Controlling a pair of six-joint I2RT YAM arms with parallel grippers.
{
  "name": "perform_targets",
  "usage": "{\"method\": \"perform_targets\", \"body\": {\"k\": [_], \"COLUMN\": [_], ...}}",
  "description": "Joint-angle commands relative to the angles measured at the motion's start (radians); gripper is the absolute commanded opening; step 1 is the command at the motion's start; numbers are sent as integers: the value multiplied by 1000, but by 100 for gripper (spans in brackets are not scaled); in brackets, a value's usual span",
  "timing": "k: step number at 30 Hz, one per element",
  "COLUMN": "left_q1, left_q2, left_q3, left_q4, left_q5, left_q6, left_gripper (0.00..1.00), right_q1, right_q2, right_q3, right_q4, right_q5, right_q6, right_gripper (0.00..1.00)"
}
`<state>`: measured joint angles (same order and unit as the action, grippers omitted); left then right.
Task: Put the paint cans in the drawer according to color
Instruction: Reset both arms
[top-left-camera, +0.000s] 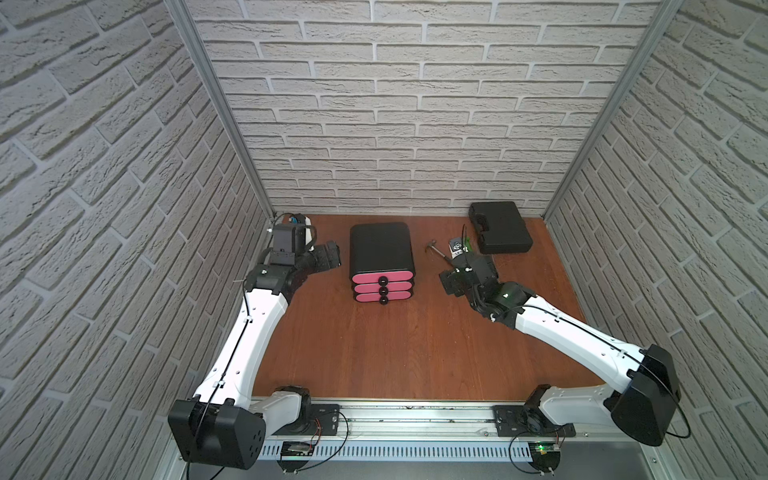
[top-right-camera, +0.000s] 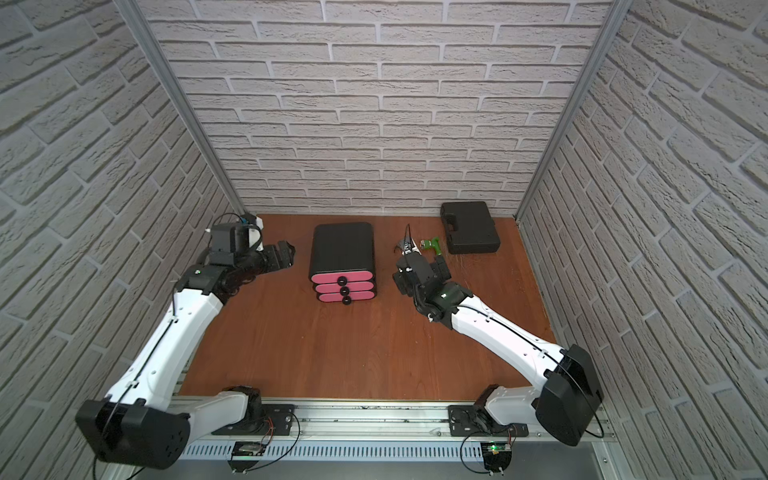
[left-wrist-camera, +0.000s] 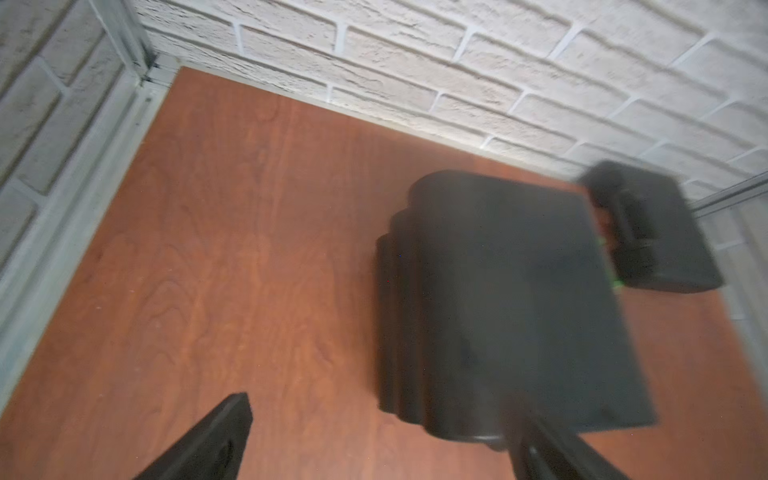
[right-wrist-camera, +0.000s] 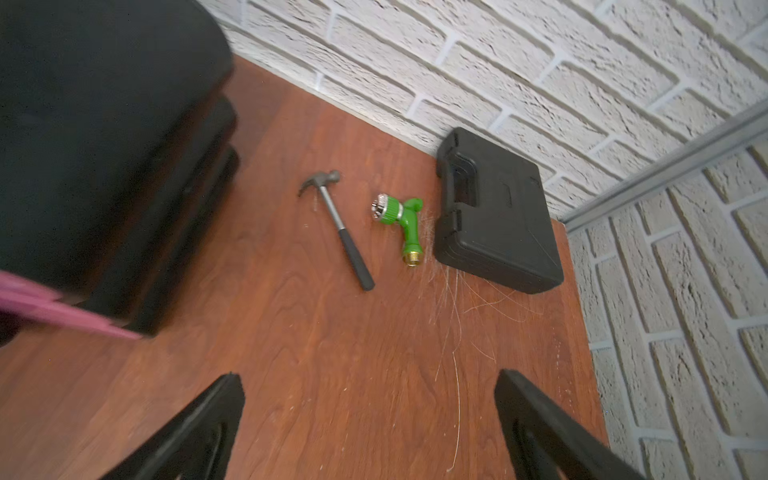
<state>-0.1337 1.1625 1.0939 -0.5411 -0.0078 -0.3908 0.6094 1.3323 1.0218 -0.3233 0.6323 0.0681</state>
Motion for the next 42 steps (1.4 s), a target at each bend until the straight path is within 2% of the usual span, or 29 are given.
{"method": "perform_targets", "body": {"k": [1,6,8,10,12,15,18,20,22,25,30,34,37,38,39,42], "left_q1": [14,148,209,263,289,287,280,286,245,173,181,197,205,204,206,200], "left_q2": [-11,85,93,120,185,271,333,383,407,387,371,355,396,380,394,384], "left_q3": [-159,-304,-375,-437,-462,-496,-491,-481,-455,-504,-548,-611,-712,-691,-703,-698], "left_q4": [224,346,459,580,669,815,947,1006,984,1055,1119,1219,1439,1371,1417,1390], "left_q5": [-233,-277,-231,-169,-107,-44,-37,7,24,-45,-60,-2,8,12,9,-7], "left_q6": [224,297,297,292,290,296,313,286,351,415,397,396,391,392,391,393], "left_gripper": [99,99,99,98,98,99,99,98,99,98,99,99,99,99,99,99], "right_q1": [-113,-258,-303,-355,-427,-466,-487,-500,-526,-559,-560,-569,-590,-594,-594,-594], "right_q2": [43,135,155,164,195,220,191,148,113,94,150,171,163,155,157,185], "right_q3": [-73,-163,-191,-233,-237,-282,-341,-403,-455,-476,-416,-472,-520,-538,-566,-627], "right_q4": [199,345,380,464,467,542,611,682,745,765,737,880,957,980,1033,1167], "right_q5": [-10,-20,-27,-95,-222,-253,-284,-324,-373,-401,-477,-488,-513,-510,-490,-430], "right_q6": [-6,-21,-31,-57,-32,-28,-28,-34,-28,-2,-83,-105,-87,-81,-71,-52], "right_gripper": [99,99,99,99,99,99,99,99,99,99,99,99,99,99,99,99]}}
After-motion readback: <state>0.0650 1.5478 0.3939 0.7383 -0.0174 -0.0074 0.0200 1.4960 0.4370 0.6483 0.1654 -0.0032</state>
